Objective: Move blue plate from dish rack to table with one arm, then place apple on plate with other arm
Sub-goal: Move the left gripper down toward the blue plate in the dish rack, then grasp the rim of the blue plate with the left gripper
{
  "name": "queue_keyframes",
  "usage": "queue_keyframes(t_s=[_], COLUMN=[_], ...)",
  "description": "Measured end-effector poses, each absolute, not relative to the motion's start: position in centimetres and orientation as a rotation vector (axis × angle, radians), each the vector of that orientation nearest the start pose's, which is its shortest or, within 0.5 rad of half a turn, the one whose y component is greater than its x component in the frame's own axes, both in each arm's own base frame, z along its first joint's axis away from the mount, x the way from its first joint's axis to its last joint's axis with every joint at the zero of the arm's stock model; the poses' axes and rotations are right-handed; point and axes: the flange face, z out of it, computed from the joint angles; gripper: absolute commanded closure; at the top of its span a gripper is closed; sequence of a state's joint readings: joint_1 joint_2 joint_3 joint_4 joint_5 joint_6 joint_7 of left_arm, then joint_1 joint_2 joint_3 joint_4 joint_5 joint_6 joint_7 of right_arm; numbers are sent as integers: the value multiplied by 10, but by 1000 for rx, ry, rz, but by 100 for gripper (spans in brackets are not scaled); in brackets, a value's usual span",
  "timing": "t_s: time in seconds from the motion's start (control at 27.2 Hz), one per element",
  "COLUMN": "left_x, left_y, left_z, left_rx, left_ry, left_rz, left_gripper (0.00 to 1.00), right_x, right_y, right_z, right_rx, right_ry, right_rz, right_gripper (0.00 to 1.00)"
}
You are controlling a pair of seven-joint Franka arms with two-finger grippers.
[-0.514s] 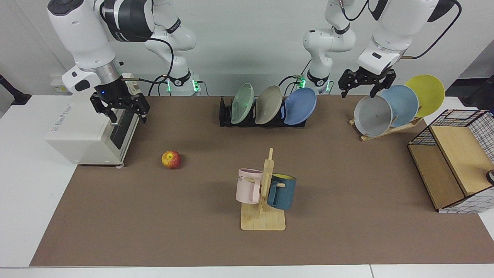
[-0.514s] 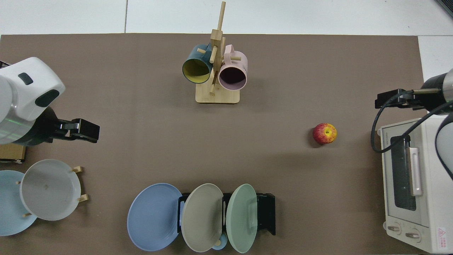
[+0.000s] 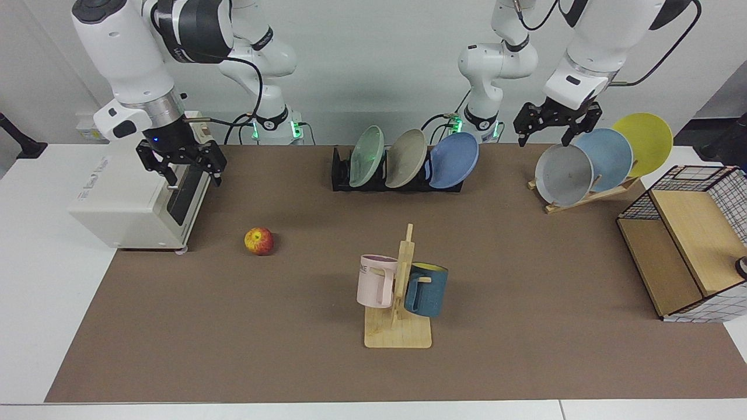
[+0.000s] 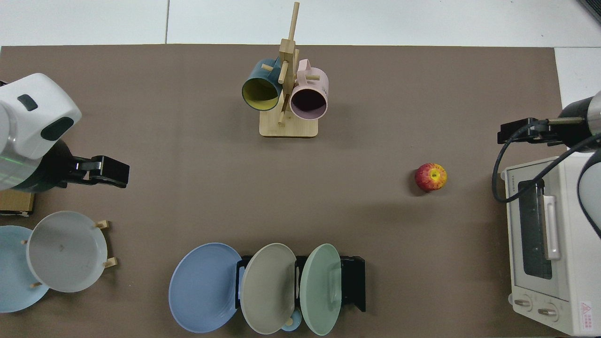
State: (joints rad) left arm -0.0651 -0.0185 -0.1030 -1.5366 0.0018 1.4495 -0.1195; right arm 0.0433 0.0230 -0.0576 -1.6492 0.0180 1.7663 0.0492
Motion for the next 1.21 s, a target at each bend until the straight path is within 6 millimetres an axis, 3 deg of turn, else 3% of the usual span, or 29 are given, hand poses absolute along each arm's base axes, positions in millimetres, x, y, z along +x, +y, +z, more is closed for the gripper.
queue_keyframes(t_s=[0.37,0.62,0.81,1.07,1.21], left_x=[522,491,464,442,426], left_y=[-90,-98,-106,-124,-129], left_z=[638,601,557,463,426], left_rx=[-3121,-3128,-3139,-3143,-3156], left_ry=[77,96,111,141,135], left_rz=[121,186,264,320,405], left_gripper=[0,0,0,0,0], right_x=[578,578,578,578,578], right_y=[-6,-6,-6,-6,-6], right_z=[592,592,592,592,592], right_rx=[-3118,-3118,-3118,-3118,-3118], right_ry=[103,103,103,103,103], right_rz=[-147,-147,-147,-147,-147], right_gripper=[0,0,0,0,0])
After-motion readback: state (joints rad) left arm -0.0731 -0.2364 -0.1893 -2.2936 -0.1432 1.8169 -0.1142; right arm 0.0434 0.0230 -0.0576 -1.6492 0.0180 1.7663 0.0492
